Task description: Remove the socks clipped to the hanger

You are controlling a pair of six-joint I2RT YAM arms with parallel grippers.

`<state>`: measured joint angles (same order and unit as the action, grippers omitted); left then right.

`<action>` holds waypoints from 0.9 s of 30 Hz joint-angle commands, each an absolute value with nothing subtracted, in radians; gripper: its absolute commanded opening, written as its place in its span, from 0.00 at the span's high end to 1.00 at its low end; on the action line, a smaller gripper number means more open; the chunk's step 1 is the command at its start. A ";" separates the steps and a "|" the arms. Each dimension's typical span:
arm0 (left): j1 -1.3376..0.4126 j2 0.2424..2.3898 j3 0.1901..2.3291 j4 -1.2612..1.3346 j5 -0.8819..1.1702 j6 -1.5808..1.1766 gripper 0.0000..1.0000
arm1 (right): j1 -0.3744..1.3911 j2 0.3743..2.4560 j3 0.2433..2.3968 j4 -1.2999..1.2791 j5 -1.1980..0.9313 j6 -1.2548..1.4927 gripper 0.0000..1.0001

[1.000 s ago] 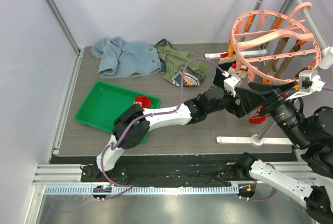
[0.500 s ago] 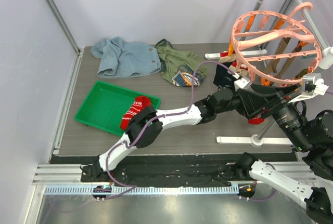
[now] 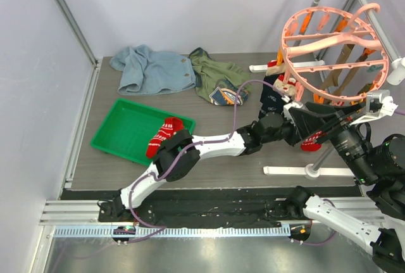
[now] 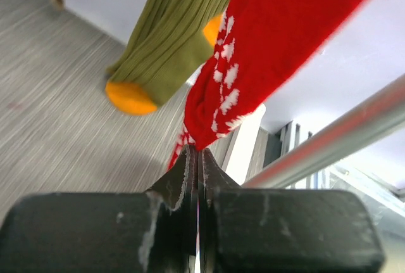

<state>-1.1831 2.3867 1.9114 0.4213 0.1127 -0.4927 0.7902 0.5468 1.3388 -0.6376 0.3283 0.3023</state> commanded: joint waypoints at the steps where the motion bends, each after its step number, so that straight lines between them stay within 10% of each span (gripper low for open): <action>1: -1.189 2.249 1.838 0.485 0.057 -0.474 1.00 | 0.793 0.540 1.324 -0.630 0.373 0.313 0.29; 27: -1.215 1.823 1.405 0.546 -0.205 -0.377 1.00 | 0.792 0.822 1.580 -1.072 1.001 0.452 0.42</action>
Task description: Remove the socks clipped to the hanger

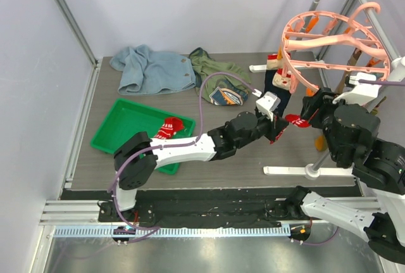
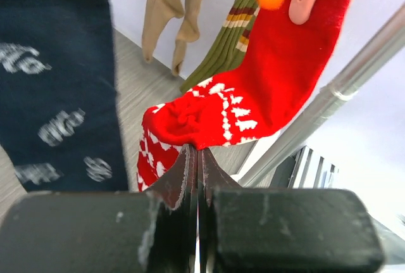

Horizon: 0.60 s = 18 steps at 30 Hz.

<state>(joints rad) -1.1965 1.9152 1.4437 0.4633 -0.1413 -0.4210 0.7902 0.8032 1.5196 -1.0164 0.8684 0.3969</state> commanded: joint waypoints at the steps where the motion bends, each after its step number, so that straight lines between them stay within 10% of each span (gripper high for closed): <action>1: -1.216 1.813 1.394 0.548 -0.209 -0.376 1.00 | 0.793 0.824 1.580 -1.077 1.009 0.460 0.42; 18: -1.259 1.674 1.253 0.568 -0.268 -0.344 1.00 | 0.793 0.913 1.529 -1.170 1.117 0.540 0.43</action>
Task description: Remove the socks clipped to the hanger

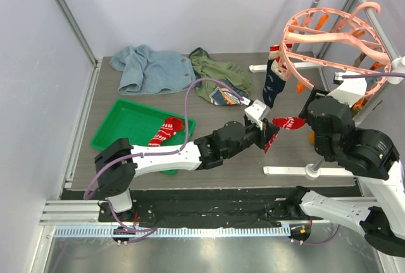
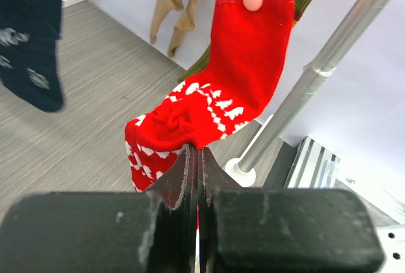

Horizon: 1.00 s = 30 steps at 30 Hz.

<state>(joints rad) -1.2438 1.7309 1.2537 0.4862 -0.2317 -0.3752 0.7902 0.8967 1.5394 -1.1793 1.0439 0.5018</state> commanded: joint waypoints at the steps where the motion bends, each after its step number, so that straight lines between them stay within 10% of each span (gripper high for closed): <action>1: -1.261 1.674 1.253 0.568 -0.268 -0.342 1.00 | 0.792 0.914 1.526 -1.169 1.120 0.540 0.43; 30: -1.276 1.600 1.177 0.627 -0.230 -0.339 1.00 | 0.672 0.992 1.425 -0.960 1.053 0.442 0.43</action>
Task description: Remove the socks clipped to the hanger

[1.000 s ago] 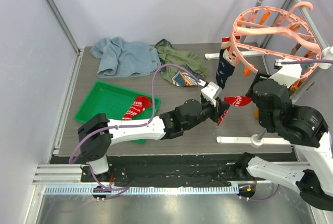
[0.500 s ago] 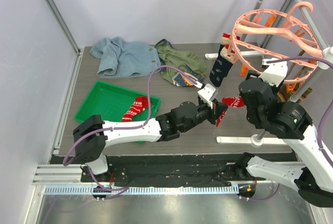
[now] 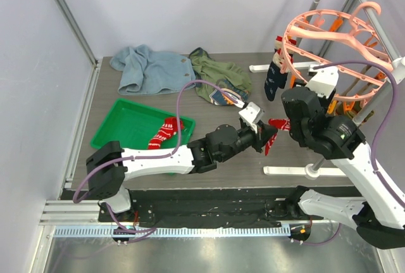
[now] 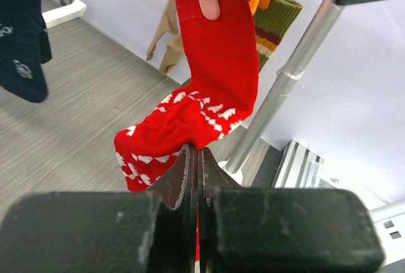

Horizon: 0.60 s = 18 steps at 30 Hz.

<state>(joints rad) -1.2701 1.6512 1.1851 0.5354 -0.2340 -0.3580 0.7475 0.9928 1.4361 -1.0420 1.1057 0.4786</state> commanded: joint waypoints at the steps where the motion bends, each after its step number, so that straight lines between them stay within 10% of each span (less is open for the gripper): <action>1: -1.276 1.600 1.174 0.629 -0.229 -0.341 1.00 | 0.652 0.992 1.421 -0.948 1.028 0.431 0.43; 18: -1.276 1.626 1.187 0.638 -0.227 -0.342 1.00 | 0.512 0.989 1.351 -0.790 0.831 0.327 0.50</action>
<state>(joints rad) -1.2705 1.6421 1.1736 0.5613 -0.2245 -0.3569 0.5220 0.9932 1.3422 -0.8497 0.8349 0.3450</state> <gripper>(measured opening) 0.011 0.494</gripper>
